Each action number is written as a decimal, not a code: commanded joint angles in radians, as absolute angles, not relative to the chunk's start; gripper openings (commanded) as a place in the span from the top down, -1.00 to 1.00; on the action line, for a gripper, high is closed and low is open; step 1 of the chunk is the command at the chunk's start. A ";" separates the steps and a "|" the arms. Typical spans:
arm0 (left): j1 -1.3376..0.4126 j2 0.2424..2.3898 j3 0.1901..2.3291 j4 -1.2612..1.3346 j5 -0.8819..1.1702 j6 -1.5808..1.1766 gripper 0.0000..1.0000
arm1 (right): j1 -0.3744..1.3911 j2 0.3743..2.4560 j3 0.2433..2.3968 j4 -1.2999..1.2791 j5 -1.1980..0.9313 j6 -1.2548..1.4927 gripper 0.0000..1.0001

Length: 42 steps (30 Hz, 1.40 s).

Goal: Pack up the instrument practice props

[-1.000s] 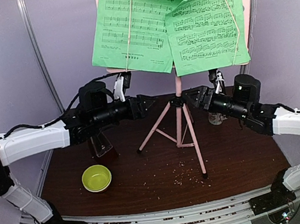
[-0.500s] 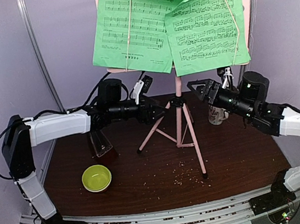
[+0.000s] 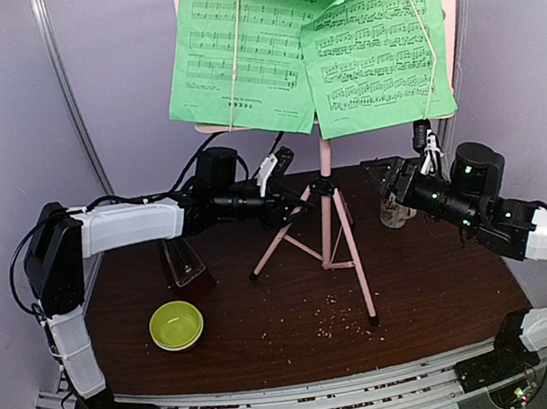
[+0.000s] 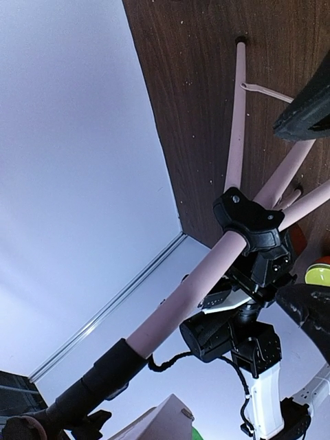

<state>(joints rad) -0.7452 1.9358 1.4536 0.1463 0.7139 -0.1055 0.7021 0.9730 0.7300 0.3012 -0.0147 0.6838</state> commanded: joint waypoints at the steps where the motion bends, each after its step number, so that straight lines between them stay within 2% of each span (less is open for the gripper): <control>1: -0.740 1.900 1.411 0.174 0.664 -0.096 0.40 | 0.709 0.922 0.698 0.253 0.049 0.681 -0.48; 8: -0.753 1.785 1.277 0.236 0.473 -0.112 0.83 | 0.709 0.873 0.670 0.209 0.118 0.688 -0.50; 13: -0.794 1.724 1.207 0.267 0.329 -0.113 1.00 | 0.709 0.842 0.651 0.192 0.163 0.699 -0.51; 19: -0.839 1.709 1.169 0.319 0.141 -0.153 1.00 | 0.709 0.815 0.638 0.158 0.209 0.710 -0.51; 24: -0.847 1.734 1.186 0.343 0.084 -0.232 1.00 | 0.709 0.795 0.653 0.126 0.216 0.716 -0.52; 26: -0.847 1.729 1.184 0.346 0.077 -0.244 0.76 | 0.709 0.782 0.667 0.104 0.221 0.715 -0.53; 30: -0.847 1.684 1.170 0.319 0.049 -0.242 -0.05 | 0.709 0.745 0.699 0.048 0.240 0.704 -0.57; 32: -0.846 1.635 1.147 0.302 0.015 -0.238 -0.32 | 0.709 0.723 0.728 0.006 0.254 0.693 -0.59; 36: -0.839 1.485 1.073 0.260 -0.043 -0.232 -0.59 | 0.709 0.705 0.835 -0.063 0.221 0.668 -0.67; 42: -0.796 1.280 1.007 0.116 -0.109 -0.279 -0.69 | 0.734 0.856 1.047 -0.135 -0.020 0.682 -0.65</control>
